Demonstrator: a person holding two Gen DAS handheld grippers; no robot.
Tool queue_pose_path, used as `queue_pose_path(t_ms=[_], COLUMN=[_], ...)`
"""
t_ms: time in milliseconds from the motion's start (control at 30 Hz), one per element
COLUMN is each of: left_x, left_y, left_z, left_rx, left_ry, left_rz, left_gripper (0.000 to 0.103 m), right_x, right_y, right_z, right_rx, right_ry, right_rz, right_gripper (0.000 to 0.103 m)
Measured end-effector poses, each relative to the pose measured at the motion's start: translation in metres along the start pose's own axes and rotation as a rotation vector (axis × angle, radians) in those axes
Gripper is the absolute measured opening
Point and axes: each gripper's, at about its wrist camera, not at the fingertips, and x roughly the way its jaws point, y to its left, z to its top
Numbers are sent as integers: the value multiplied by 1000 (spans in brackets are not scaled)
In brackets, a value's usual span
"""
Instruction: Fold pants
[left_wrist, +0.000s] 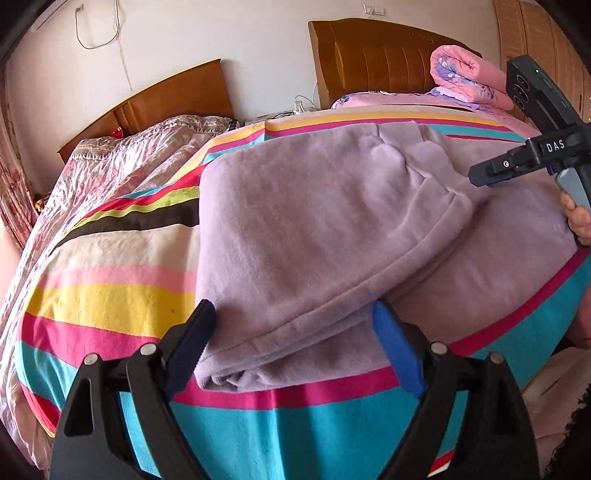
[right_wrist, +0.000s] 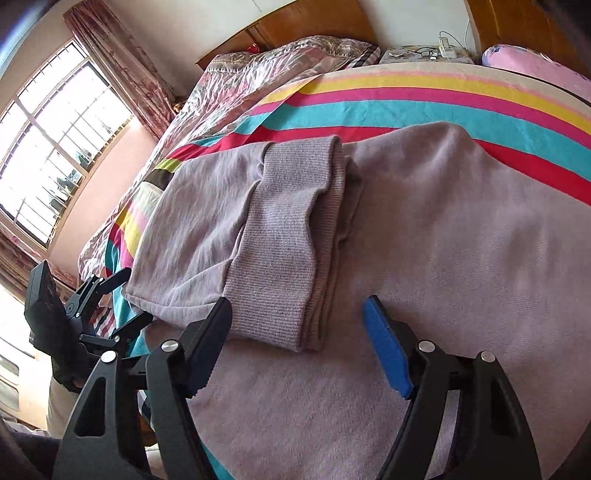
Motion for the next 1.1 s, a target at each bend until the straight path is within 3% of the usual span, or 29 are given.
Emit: queue_pose_path(t_ms=[200, 267, 400, 500, 567, 633, 767, 967, 1100], left_x=[-1, -1, -1, 1, 2, 2, 1, -9, -10], left_y=[8, 11, 19, 24, 25, 27, 32, 57, 64], left_z=[-6, -7, -11, -14, -15, -14, -15, -16, -21], left_rx=[-10, -18, -51, -75, -73, -67, -60, -139, -167], left_ry=[-7, -7, -4, -1, 0, 4, 15, 14, 22], left_rz=[-10, -11, -17, -37, -40, -42, -26, 12, -2], left_gripper=[90, 91, 93, 93, 93, 93, 94, 95, 95], right_x=[18, 21, 15, 7, 5, 10, 5, -64, -54], right_y=[0, 2, 1, -7, -15, -22, -11, 29, 17], right_z=[28, 31, 21, 10, 9, 10, 12, 9, -24], right_rx=[-14, -32, -53, -17, 26, 77, 93, 80, 96], right_ry=[11, 61, 179, 200, 177, 152, 80, -86, -39], right_rz=[-6, 4, 94, 157, 187, 237, 263, 307, 193], right_gripper=[76, 75, 68, 59, 49, 20, 16, 15, 15])
